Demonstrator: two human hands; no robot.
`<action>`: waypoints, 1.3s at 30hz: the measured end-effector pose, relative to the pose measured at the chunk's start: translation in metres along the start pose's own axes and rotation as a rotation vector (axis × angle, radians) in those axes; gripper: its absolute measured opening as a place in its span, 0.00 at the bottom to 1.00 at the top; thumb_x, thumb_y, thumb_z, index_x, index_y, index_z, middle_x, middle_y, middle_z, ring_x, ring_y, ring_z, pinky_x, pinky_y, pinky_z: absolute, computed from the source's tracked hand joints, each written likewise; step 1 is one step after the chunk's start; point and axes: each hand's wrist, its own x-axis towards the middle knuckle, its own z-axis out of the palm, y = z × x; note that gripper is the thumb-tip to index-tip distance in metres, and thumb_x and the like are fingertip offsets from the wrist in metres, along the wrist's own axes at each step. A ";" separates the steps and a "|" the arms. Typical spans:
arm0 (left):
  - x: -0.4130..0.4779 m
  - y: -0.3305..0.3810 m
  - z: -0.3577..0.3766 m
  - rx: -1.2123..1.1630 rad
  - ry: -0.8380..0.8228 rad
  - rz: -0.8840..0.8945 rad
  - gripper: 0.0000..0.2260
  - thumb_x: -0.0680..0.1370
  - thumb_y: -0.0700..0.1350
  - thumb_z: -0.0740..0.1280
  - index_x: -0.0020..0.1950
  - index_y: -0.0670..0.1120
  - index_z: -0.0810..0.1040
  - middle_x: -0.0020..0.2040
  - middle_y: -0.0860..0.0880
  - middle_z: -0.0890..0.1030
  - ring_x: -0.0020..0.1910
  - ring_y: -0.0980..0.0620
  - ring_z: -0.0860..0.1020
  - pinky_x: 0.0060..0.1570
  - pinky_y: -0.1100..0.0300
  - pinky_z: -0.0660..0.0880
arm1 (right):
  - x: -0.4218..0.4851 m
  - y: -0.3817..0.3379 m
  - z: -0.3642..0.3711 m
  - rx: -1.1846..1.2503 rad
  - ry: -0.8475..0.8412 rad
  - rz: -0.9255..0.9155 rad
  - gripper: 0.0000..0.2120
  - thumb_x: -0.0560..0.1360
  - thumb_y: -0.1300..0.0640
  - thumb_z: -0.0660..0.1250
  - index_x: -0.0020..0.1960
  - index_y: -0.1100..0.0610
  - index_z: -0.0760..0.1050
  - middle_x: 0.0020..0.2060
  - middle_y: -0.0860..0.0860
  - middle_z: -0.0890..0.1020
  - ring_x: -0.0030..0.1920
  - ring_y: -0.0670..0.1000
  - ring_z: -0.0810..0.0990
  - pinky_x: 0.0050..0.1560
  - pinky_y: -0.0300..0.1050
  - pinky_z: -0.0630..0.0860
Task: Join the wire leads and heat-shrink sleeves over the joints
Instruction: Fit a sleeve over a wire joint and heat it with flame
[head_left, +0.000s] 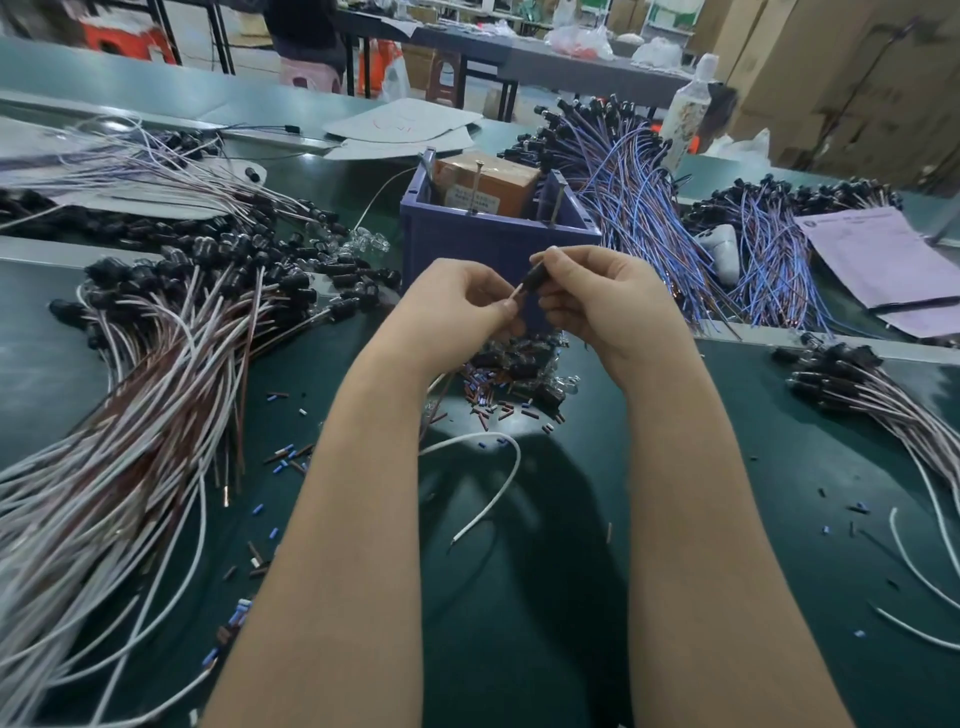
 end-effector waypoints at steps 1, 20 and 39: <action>0.000 0.000 0.001 0.019 0.007 -0.001 0.09 0.77 0.39 0.66 0.40 0.50 0.79 0.36 0.51 0.83 0.40 0.51 0.82 0.53 0.53 0.78 | 0.000 0.000 -0.001 0.007 0.005 0.004 0.07 0.78 0.59 0.64 0.43 0.56 0.79 0.35 0.53 0.79 0.33 0.45 0.76 0.34 0.35 0.75; 0.000 0.007 0.005 0.155 0.145 -0.006 0.04 0.77 0.43 0.66 0.43 0.50 0.78 0.36 0.53 0.78 0.34 0.55 0.74 0.34 0.67 0.68 | -0.007 -0.017 -0.008 -0.756 -0.037 -0.118 0.04 0.75 0.56 0.67 0.44 0.48 0.79 0.33 0.44 0.78 0.31 0.39 0.72 0.31 0.30 0.66; -0.002 0.016 -0.003 0.003 0.402 0.075 0.07 0.79 0.45 0.64 0.50 0.43 0.79 0.44 0.47 0.82 0.44 0.50 0.80 0.51 0.54 0.77 | -0.011 -0.020 0.007 -0.078 -0.283 0.017 0.17 0.81 0.49 0.57 0.45 0.57 0.79 0.21 0.45 0.73 0.24 0.45 0.75 0.31 0.39 0.77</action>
